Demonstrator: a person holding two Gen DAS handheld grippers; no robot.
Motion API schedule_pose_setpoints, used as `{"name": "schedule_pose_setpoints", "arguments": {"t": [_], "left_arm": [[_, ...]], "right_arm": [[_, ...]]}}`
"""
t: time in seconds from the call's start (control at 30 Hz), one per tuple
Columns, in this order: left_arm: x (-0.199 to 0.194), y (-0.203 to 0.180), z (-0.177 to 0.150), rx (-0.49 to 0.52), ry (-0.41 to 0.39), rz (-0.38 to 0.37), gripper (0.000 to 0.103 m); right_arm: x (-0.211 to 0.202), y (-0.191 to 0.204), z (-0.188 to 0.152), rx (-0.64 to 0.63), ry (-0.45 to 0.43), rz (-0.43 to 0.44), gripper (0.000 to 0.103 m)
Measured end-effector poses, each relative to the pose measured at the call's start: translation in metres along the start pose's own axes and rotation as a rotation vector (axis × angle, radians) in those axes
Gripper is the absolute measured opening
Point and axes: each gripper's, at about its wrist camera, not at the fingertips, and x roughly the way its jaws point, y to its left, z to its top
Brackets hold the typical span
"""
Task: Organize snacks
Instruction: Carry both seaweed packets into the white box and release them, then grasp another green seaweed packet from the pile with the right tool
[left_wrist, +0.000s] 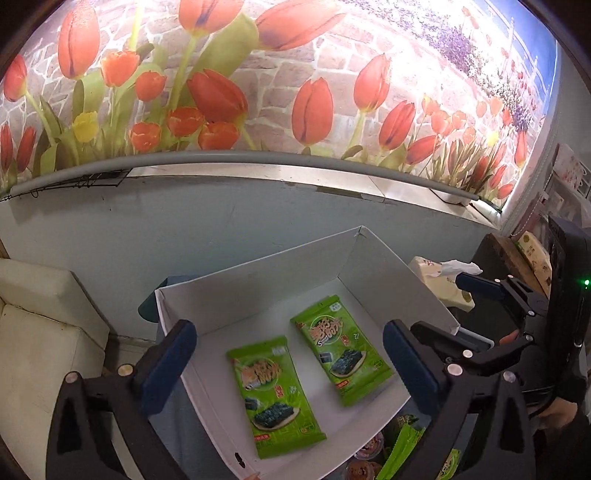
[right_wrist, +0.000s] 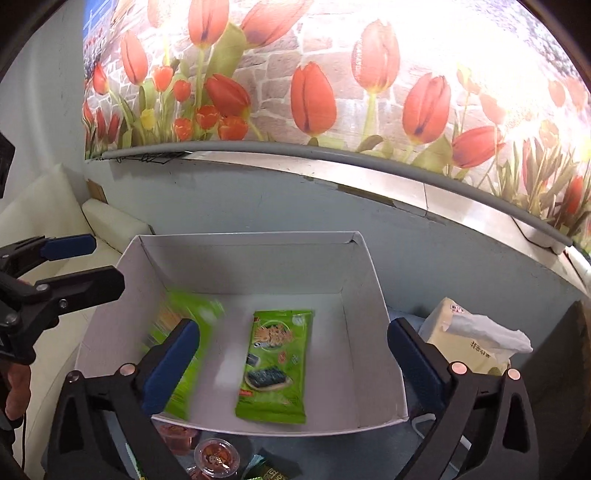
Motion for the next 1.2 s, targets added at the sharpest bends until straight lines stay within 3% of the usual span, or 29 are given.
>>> {"name": "schedule_pose_setpoints", "arguments": {"t": [0.13, 0.27, 0.4, 0.53, 0.6, 0.7, 0.8, 1.03, 1.2], "left_arm": [[-0.009, -0.002, -0.005, 0.003, -0.020, 0.010, 0.103], [-0.030, -0.011, -0.018, 0.018, -0.078, 0.028, 0.103], [-0.055, -0.023, -0.046, 0.043, -0.099, 0.025, 0.103], [-0.082, -0.033, -0.090, 0.028, -0.143, 0.078, 0.103], [-0.094, -0.040, -0.117, 0.032, -0.116, 0.084, 0.103], [-0.113, -0.051, -0.154, 0.031, -0.067, 0.010, 0.103], [-0.131, -0.061, -0.189, 0.006, -0.056, -0.023, 0.103], [-0.148, -0.075, -0.239, -0.003, 0.002, -0.033, 0.103], [-0.157, -0.081, -0.253, 0.036, 0.010, -0.023, 0.103]], "right_arm": [[-0.008, 0.000, -0.005, -0.001, 0.002, -0.001, 0.103], [-0.035, 0.009, -0.023, -0.033, -0.070, -0.011, 0.103], [-0.055, 0.029, -0.059, -0.166, -0.068, 0.017, 0.103], [-0.068, 0.040, -0.108, -0.219, -0.029, 0.027, 0.103], [-0.075, 0.040, -0.131, -0.207, -0.018, 0.024, 0.103], [-0.083, 0.037, -0.163, -0.192, -0.022, 0.037, 0.103], [-0.075, 0.028, -0.186, -0.136, 0.038, 0.080, 0.103], [-0.051, 0.036, -0.200, -0.239, 0.077, 0.011, 0.103], [-0.029, 0.029, -0.203, -0.201, 0.156, 0.053, 0.103]]}}
